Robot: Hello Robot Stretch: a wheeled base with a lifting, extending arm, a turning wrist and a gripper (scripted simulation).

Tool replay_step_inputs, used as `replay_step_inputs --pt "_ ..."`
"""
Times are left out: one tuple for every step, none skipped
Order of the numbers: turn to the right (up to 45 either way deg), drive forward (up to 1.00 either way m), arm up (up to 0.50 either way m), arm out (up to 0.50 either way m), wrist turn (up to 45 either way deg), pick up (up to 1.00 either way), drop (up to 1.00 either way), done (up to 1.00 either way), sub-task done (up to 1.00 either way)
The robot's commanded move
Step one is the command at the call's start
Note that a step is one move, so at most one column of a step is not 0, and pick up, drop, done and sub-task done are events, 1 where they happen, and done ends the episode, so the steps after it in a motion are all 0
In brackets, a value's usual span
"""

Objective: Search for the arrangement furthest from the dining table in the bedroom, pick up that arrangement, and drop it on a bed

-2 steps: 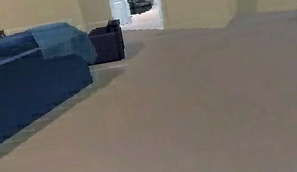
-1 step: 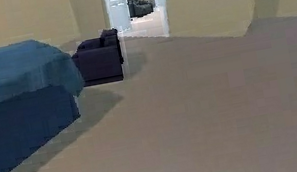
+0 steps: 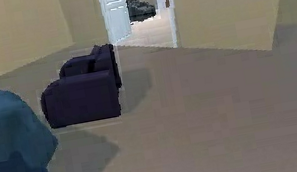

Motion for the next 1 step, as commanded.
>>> replay_step_inputs --pt "3.0 0.0 0.0 0.0 0.0 0.0 0.0 0.0 0.0"
